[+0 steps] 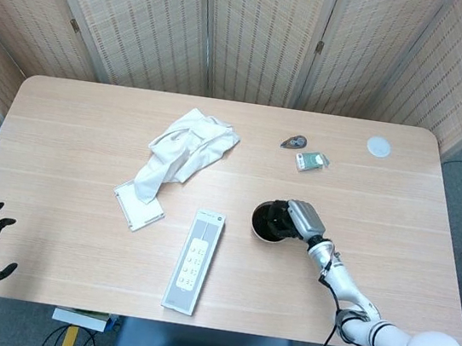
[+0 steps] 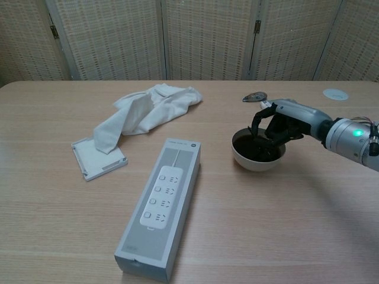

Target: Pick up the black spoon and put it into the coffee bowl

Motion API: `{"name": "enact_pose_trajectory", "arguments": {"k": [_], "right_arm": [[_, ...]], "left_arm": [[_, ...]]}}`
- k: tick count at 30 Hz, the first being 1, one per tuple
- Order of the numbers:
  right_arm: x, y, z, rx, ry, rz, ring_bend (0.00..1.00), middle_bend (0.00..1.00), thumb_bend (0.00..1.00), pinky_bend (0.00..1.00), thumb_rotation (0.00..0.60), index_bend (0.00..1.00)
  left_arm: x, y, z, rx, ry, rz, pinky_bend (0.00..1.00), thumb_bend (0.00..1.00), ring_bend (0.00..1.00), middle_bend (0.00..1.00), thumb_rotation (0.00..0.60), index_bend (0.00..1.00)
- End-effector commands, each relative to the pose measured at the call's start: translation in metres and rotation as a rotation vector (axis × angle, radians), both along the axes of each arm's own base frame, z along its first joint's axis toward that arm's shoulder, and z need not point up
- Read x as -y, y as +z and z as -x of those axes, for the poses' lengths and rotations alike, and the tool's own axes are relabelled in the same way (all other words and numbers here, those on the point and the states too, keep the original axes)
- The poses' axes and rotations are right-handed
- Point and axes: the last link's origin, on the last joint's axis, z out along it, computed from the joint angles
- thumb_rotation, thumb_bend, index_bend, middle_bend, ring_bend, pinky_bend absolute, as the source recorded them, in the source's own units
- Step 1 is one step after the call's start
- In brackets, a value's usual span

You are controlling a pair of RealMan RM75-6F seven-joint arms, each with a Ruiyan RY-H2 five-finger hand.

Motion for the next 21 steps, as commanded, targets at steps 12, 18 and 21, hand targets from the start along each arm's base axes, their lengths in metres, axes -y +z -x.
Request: {"name": "enact_pose_trajectory", "arguments": {"k": [12,18,21], "right_arm": [[0.014,-0.015,-0.031,0.042,0.020,0.006,1.00,0.99,0.45,1.00,0.600,0.74],[0.000,-0.017,-0.033,0.049,0.053,-0.030,1.00,0.99,0.45,1.00,0.600,0.74],[-0.007,-0.013,-0.027,0.041,0.063,-0.045,1.00,0.99,0.45,1.00,0.600,0.73]], "left_arm": [[-0.002,0.001,0.001,0.001,0.000,0.000,0.07,0.14,0.08,0.11,0.600,0.29],[-0.001,0.002,0.002,0.000,0.003,-0.003,0.07,0.14,0.08,0.11,0.600,0.29],[0.000,0.001,0.003,0.001,0.003,-0.002,0.07,0.14,0.08,0.11,0.600,0.29]]}}
